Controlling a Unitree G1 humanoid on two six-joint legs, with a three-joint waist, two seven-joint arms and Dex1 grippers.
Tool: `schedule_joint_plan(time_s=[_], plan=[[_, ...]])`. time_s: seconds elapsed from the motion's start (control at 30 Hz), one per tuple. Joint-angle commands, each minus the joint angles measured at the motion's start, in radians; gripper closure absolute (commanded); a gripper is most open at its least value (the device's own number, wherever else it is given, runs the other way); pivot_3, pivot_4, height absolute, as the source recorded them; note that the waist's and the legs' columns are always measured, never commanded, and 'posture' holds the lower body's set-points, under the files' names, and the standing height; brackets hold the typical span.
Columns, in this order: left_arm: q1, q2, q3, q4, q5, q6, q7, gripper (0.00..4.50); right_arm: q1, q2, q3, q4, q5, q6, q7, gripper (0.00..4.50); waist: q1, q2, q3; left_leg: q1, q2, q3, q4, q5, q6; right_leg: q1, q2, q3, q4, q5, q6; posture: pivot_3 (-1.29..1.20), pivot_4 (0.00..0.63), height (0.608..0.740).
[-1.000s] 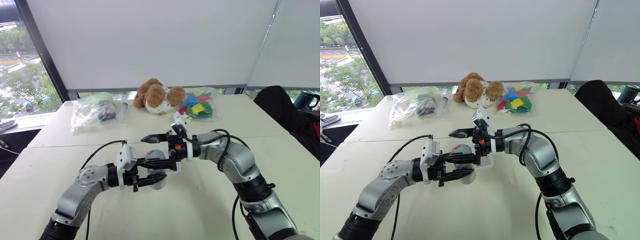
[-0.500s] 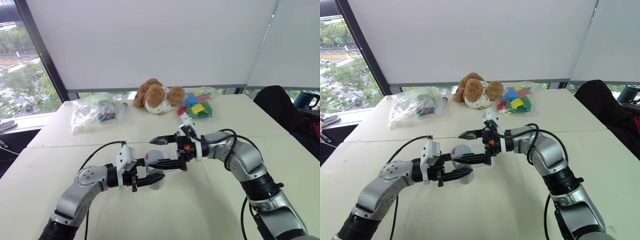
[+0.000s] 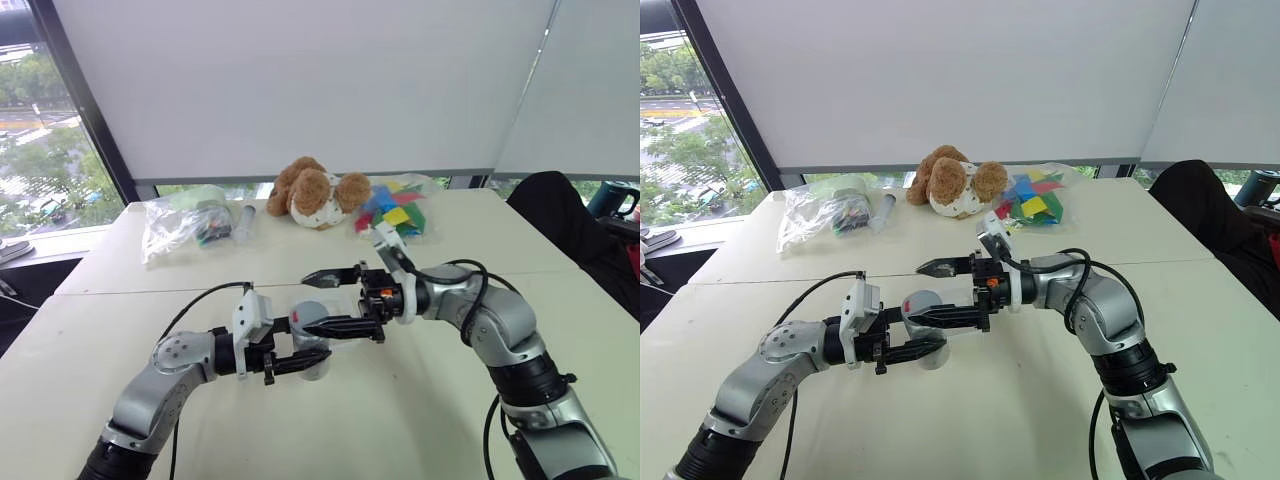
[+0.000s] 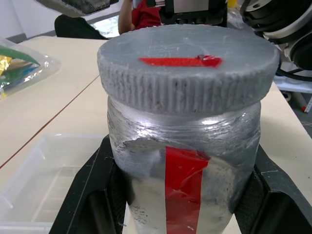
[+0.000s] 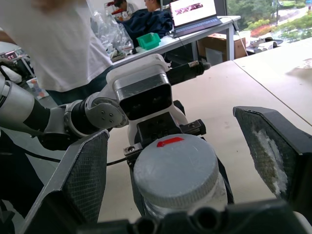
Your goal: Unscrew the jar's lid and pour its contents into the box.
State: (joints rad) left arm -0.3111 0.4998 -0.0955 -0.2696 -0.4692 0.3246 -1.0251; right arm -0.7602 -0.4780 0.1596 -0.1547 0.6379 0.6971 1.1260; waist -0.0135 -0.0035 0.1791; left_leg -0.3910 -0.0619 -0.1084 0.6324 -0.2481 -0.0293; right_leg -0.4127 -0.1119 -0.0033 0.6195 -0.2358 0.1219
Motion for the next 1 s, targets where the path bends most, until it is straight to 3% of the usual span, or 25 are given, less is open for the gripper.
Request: schedule_joint_plan(time_s=[0.03,0.27,0.43,0.57,0.77,0.83,1.0], plan=[[-0.003,0.002,0.015,-0.034,-0.021,-0.015,-0.003,2.40,-0.024,0.011,0.023,-0.027,-0.027,-0.026,-0.004,0.03,0.000,0.000,0.000,0.000,0.000,0.000,0.000,0.000,0.000,0.000,0.000,0.000,0.000,0.000,0.000,0.00,0.150,0.740],[0.005,0.003,0.015,-0.045,-0.022,-0.010,0.004,2.40,-0.015,0.020,0.046,-0.027,-0.048,-0.045,0.004,0.03,0.000,0.000,0.000,0.000,0.000,0.000,0.000,0.000,0.000,0.000,0.000,0.000,0.000,0.000,0.000,0.00,0.150,0.740],[0.005,0.002,0.016,-0.046,-0.023,-0.010,0.006,2.40,-0.017,0.025,0.046,-0.020,-0.049,-0.046,0.008,2.24,0.000,0.000,0.000,0.000,0.000,0.000,0.000,0.000,0.000,0.000,0.000,0.000,0.000,0.000,0.000,0.00,0.150,0.740],[0.003,0.004,0.018,-0.045,-0.024,-0.010,0.005,2.40,-0.015,0.044,0.011,-0.017,-0.003,-0.033,0.012,2.21,0.000,0.000,0.000,0.000,0.000,0.000,0.000,0.000,0.000,0.000,0.000,0.000,0.000,0.000,0.000,0.00,0.150,0.740],[0.009,0.016,0.027,-0.040,-0.032,-0.013,0.001,2.40,-0.022,0.124,-0.258,0.009,0.429,0.270,-0.141,2.21,0.001,0.000,0.000,0.000,0.000,0.000,0.000,0.000,0.000,0.000,0.000,0.000,0.000,0.000,0.000,0.00,0.150,0.740],[0.010,0.017,0.029,-0.039,-0.034,-0.015,0.001,2.40,-0.005,0.109,-0.309,0.007,0.486,0.306,-0.186,2.21,0.005,0.000,0.000,0.000,0.000,-0.001,0.000,0.000,0.000,0.001,0.000,0.000,0.000,0.000,0.000,0.00,0.150,0.740],[0.016,0.024,0.066,-0.029,-0.054,-0.023,0.003,2.40,0.190,-0.001,-0.334,-0.019,0.168,-0.035,-0.190,2.21,0.005,0.000,0.000,0.000,-0.001,0.000,0.000,0.000,0.000,0.002,-0.001,0.000,-0.002,0.000,0.000,0.00,0.150,0.740]])
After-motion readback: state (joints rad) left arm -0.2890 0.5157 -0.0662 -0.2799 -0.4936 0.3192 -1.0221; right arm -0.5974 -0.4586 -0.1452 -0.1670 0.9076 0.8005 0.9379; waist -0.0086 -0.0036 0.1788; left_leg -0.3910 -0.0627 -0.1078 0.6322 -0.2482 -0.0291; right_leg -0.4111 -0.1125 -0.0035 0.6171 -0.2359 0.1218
